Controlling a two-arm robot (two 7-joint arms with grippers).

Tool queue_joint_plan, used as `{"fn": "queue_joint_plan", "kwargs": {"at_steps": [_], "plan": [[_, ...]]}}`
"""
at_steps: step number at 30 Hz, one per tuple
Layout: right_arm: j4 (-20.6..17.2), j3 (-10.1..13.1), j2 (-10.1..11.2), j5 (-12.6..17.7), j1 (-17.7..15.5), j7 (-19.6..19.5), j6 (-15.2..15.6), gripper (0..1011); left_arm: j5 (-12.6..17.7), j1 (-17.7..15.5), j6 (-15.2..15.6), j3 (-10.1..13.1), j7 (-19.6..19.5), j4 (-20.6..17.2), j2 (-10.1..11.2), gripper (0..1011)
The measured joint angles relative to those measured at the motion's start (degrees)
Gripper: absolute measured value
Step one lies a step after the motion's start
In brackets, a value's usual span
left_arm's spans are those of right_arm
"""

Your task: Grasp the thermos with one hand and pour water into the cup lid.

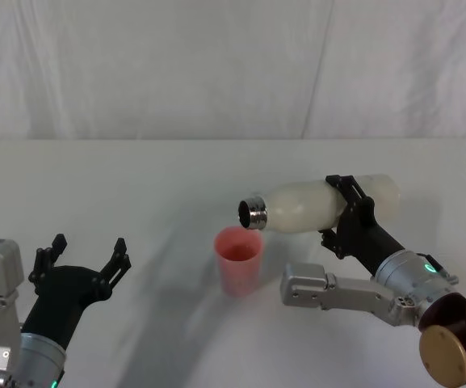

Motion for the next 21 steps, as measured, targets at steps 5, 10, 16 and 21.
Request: {"fn": "queue_joint_plan", "kwargs": {"at_steps": [5,10,16,21], "plan": [[0.18,-0.24,0.15,-0.63,0.09,0.00,0.32,951,0.00,0.00,0.00,0.00,0.00,0.00,0.00,1001],[0.34,-0.40,0.21,-0.95,0.22,-0.06,0.40,951,0.00,0.00,0.00,0.00,0.00,0.00,0.00,1001],[0.46,-0.71,0.35,-1.49,0.39,-0.33,0.44,951,0.00,0.00,0.00,0.00,0.00,0.00,0.00,1001],[0.47,-0.97,0.60,-2.03,0.54,-0.41,0.44,951,0.00,0.00,0.00,0.00,0.00,0.00,0.00,1001]]}}
